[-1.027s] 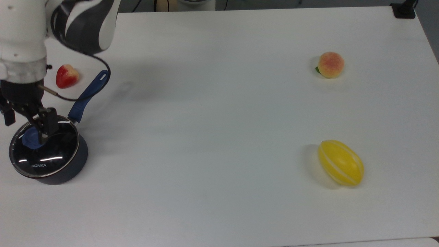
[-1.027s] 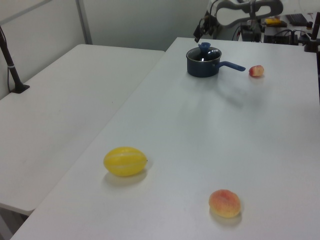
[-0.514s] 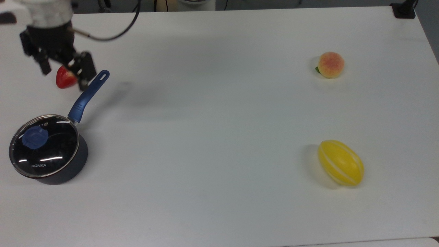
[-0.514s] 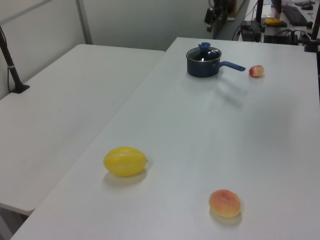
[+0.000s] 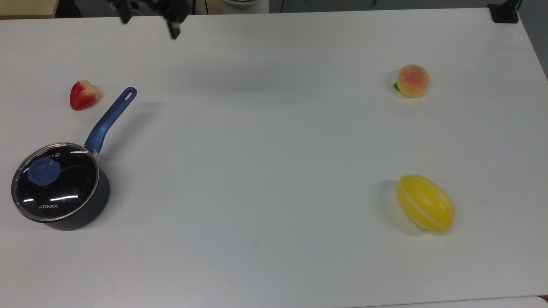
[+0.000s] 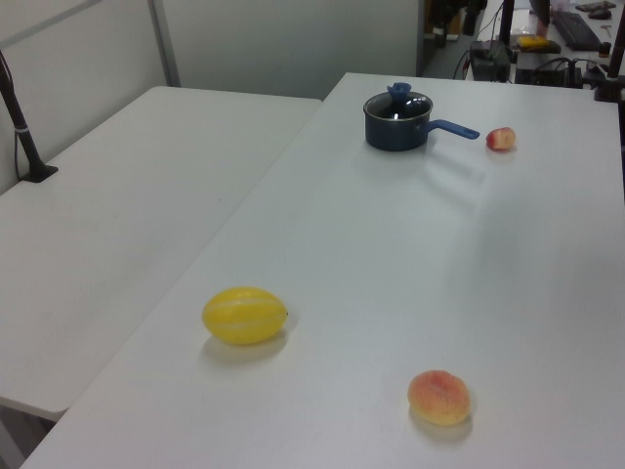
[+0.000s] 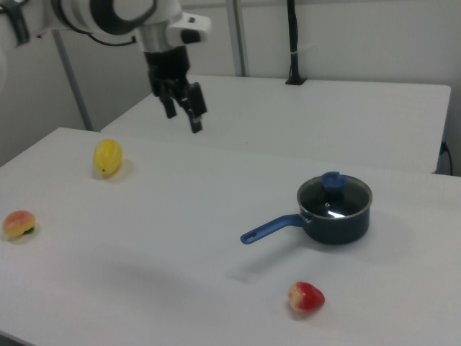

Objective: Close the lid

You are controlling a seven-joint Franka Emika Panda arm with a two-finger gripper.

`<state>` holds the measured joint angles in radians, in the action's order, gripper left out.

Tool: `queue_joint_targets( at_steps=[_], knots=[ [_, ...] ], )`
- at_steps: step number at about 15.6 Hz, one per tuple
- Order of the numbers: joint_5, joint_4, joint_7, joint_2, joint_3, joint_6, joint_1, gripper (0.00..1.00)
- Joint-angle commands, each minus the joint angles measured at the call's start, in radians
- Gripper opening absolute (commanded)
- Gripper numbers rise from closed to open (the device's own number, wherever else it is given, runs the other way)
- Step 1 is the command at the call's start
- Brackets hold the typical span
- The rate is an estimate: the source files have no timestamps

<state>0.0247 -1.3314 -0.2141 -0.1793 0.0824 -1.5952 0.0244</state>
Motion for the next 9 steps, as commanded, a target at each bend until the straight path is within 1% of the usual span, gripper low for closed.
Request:
queue_joint_targets(
  at_steps=[1,3,5,6,8,9],
  knots=[
    [0.015,-0.202,-0.057,0.196,-0.006,0.003,-0.046,1.0],
    [0.015,-0.245,-0.053,0.247,-0.006,0.005,-0.082,1.0],
    [0.015,-0.276,-0.036,0.264,-0.006,0.0,-0.11,1.0],
    [0.015,-0.29,0.001,0.268,-0.006,-0.012,-0.115,1.0],
    [0.014,-0.322,0.135,0.28,-0.006,-0.047,-0.122,1.0],
    [0.011,-0.339,0.195,0.284,-0.006,-0.092,-0.124,1.0]
  ],
)
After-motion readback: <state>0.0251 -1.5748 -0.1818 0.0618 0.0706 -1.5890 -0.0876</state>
